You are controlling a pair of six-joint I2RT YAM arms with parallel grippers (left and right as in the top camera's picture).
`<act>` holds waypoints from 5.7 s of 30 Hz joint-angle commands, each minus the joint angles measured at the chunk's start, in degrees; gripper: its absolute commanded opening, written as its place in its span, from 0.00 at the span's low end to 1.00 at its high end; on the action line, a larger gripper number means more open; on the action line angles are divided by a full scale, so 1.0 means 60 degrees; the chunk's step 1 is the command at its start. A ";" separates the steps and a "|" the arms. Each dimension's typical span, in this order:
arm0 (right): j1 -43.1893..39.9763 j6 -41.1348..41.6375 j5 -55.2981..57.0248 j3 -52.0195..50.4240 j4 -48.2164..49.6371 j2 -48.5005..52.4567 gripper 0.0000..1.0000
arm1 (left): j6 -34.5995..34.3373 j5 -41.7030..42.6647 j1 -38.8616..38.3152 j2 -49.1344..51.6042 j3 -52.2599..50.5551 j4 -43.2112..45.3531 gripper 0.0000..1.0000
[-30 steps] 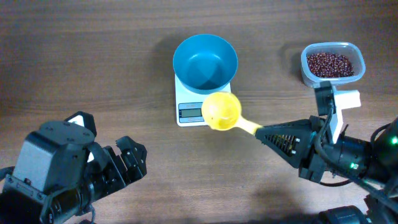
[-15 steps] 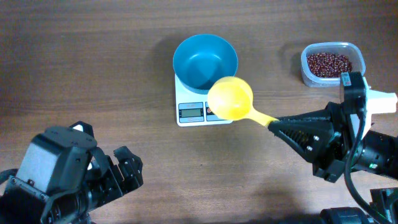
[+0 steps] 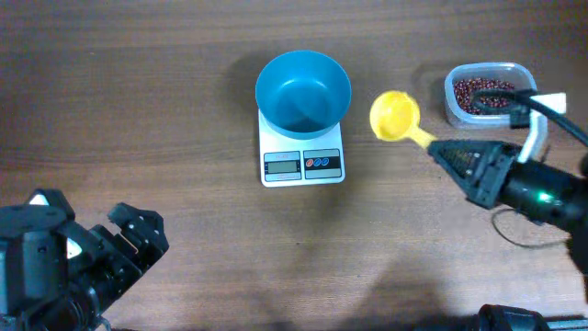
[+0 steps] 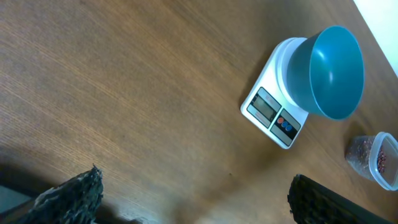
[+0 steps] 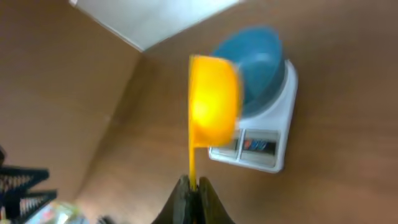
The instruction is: Scoop item into bowl and weigh 50g on scale
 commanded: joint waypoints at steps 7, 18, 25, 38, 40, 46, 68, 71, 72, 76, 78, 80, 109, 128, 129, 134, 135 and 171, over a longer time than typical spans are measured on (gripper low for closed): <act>-0.0087 -0.1326 0.2106 0.1330 -0.2299 -0.0058 0.04 | 0.5512 0.4670 0.0051 0.1468 0.0073 0.2091 0.99; -0.0087 -0.1322 0.2648 0.2368 -0.3107 -0.0047 0.04 | 0.4073 -0.0102 -0.3796 0.4823 -0.0029 0.4699 0.00; -0.0087 -0.0914 0.2896 0.2375 -0.2532 0.0404 0.04 | 0.3570 -0.1534 -0.5523 0.9930 -0.0102 0.8644 0.00; -0.0087 -0.0882 0.2892 0.2375 -0.1993 0.1300 0.04 | 0.3574 -0.2608 -0.5785 1.1533 -0.0102 1.0663 0.00; -0.0087 -0.0882 0.2892 0.2375 -0.1982 0.1300 0.04 | 0.3574 -0.2612 -0.5785 1.1795 -0.0102 1.0805 0.00; -0.0087 -0.0882 0.2892 0.2375 -0.1978 0.1300 0.04 | 0.3574 -0.2685 -0.5781 1.1799 -0.0102 1.1096 0.00; -0.0087 -0.0809 0.2849 0.2375 -0.1993 0.1300 0.04 | 0.3566 -0.2386 -0.5785 1.2397 -0.0102 1.0284 0.00; -0.0087 -0.0736 0.2845 0.2375 -0.1996 0.1300 0.04 | 0.3570 -0.2244 -0.5785 1.2397 -0.0098 1.0167 0.00; -0.0087 -0.0736 0.2841 0.2375 -0.2014 0.1297 0.04 | 0.3570 -0.2244 -0.5785 1.2397 -0.0098 1.0171 0.00; -0.0087 -0.0732 0.2776 0.2379 -0.2095 0.1271 0.04 | 0.3574 -0.2240 -0.5785 1.1799 -0.0087 0.9701 0.00; -0.0087 -0.0732 0.2779 0.2463 -0.2131 0.1260 0.04 | 0.3574 -0.2153 -0.5872 1.0826 -0.0087 0.9315 0.00; -0.0087 -0.0736 0.2783 0.2670 -0.2215 0.1253 0.04 | 0.3577 -0.2142 -0.6091 0.9941 -0.0087 0.8746 0.00; -0.0087 -0.0889 0.4619 0.4809 -0.1894 0.3490 0.04 | 0.6342 -0.0415 -0.5829 0.2699 0.0011 0.4430 0.99; -0.0087 -0.2688 0.4612 0.4965 -0.3024 0.3898 0.04 | 0.8062 0.0353 -0.2532 0.2259 0.2135 0.1526 0.99; -0.0087 -0.2688 0.4612 0.4965 -0.2987 0.3898 0.04 | 0.8051 0.0528 -0.2532 0.2259 0.2135 0.1428 0.99; -0.0087 -0.2685 0.4612 0.4965 -0.2849 0.3898 0.04 | 0.8065 0.2011 -0.2532 0.2259 0.2131 0.1395 0.99; -0.0087 -0.2681 0.4612 0.4965 -0.2834 0.3898 0.04 | 0.8065 0.2000 -0.2532 0.2259 0.2131 0.1399 0.99; -0.0084 -0.4612 0.8859 0.4965 -0.1519 0.5526 0.04 | 0.9559 0.3009 -0.2106 0.2259 0.2259 0.0885 0.99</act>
